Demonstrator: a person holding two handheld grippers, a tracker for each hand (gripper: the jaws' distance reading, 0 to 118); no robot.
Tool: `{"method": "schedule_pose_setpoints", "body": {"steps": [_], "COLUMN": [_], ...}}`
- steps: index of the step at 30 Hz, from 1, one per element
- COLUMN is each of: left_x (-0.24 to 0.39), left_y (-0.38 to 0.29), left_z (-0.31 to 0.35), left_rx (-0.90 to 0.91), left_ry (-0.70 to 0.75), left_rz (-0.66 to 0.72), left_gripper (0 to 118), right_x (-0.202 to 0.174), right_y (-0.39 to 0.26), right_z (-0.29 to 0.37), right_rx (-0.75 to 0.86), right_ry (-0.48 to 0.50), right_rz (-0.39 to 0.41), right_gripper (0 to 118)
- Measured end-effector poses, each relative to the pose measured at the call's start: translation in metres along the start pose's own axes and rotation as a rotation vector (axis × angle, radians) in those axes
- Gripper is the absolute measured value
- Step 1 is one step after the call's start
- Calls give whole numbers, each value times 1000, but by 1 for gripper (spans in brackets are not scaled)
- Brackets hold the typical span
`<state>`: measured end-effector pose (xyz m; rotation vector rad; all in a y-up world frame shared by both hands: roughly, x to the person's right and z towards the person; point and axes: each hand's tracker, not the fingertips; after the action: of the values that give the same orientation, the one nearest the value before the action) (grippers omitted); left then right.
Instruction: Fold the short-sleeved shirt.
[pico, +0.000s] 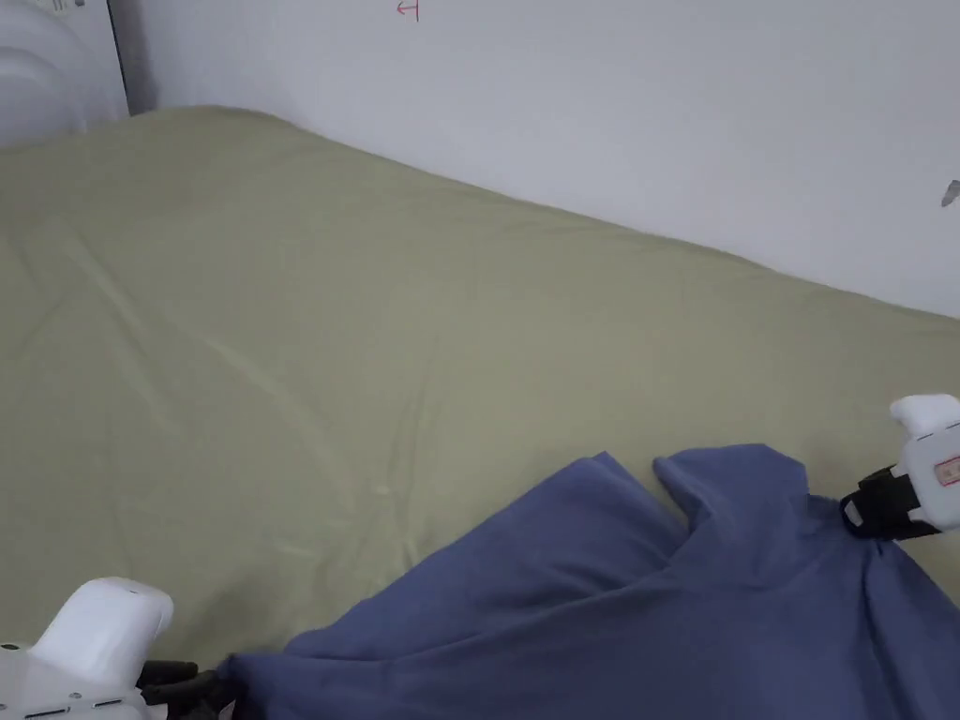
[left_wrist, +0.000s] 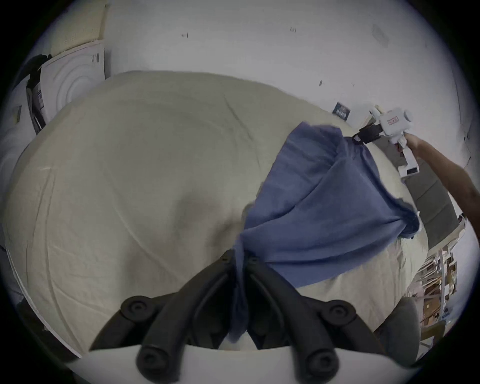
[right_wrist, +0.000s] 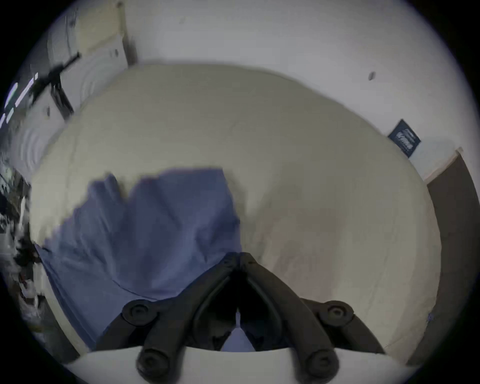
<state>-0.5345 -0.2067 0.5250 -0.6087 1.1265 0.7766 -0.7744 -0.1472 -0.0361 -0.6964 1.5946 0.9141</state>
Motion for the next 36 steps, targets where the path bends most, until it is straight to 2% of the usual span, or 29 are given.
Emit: {"method": "schedule_pose_setpoints", "body": {"steps": [1,6,9,13,15,18,22,23,26,27,30,32,36], "left_x": [-1,0,11,34,27,57,75,81,104,109,117,123,119], "left_y": [7,59,105,175,208,259,326,343,380,393,422,435,473], "left_z": [8,40,61,87,87,96,104,107,119,124,134,138,130], "left_rx": [36,159,244,350,375,423,477,509,540,562,628,657,691], "left_ry": [-17,-47,-39,-60,-49,-18,20,60,92,107,132,140,188], "left_rz": [-2,-42,-93,-157,-182,-218,-288,-312,-311,-314,-306,-303,-328], "left_gripper": [4,4,4,4,4,4,4,4,4,4,4,4,4], "right_x": [3,14,20,34,26,25,24,44,51,69,75,75,71], "right_y": [-1,6,9,16,24,35,60,87,114,124,150,164,183], "right_z": [19,118,179,239,263,294,332,322,345,350,369,381,398], "right_rx": [70,312,432,535,610,695,796,804,884,899,935,953,973], "right_ry": [34,13,-61,-102,-156,-226,-301,-300,-337,-361,-403,-445,-468], "right_rz": [-44,-72,-81,-121,-109,-105,-144,-146,-176,-203,-200,-153,-138], "right_gripper": [0,0,0,0,0,0,0,0,0,0,0,0,0]}}
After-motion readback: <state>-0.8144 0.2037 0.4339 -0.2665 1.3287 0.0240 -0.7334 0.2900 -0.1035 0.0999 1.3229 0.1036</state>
